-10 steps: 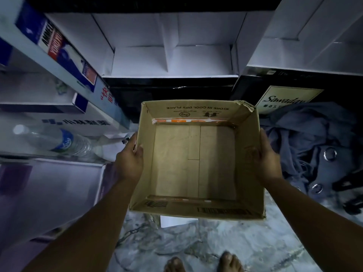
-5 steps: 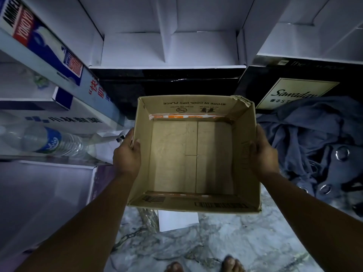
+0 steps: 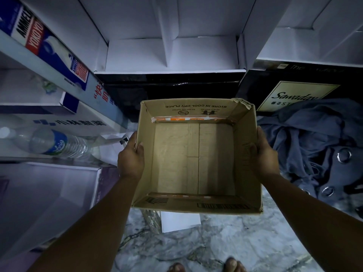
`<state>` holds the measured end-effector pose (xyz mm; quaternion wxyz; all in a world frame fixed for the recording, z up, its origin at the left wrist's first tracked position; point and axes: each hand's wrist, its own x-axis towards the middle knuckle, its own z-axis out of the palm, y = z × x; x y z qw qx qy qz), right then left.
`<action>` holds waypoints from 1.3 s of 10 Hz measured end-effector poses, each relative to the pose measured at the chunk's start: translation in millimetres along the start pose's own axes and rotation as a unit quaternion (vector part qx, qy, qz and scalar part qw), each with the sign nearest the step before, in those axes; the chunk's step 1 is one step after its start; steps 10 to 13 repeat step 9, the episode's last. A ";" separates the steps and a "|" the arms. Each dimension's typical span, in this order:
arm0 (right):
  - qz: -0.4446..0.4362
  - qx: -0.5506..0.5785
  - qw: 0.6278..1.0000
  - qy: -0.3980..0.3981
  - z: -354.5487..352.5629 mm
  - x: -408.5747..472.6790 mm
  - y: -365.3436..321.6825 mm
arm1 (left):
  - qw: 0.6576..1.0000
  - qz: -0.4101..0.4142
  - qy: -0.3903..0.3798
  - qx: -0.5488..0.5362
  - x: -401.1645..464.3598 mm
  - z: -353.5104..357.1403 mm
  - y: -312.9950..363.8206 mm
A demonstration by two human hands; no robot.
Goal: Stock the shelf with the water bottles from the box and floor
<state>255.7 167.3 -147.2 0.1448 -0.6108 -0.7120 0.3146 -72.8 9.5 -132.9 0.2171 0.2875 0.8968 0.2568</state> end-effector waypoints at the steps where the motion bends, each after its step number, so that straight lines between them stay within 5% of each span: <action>1: 0.007 -0.016 1.000 -0.015 -1.9 0.3 -2.5 | 0.999 0.007 -0.029 0.017 -2.2 -2.6 3.3; 6: -0.008 -0.102 0.986 -0.132 -66.5 -29.5 -87.7 | 0.985 0.002 -0.166 0.045 -30.6 -58.5 57.5; 9: -0.012 -0.130 0.977 -0.168 -137.5 -48.7 -167.7 | 0.976 0.098 -0.146 0.126 -55.9 -127.6 133.6; 13: -0.012 -0.130 0.977 -0.168 -137.5 -48.7 -167.7 | 0.976 0.098 -0.146 0.126 -55.9 -127.6 133.6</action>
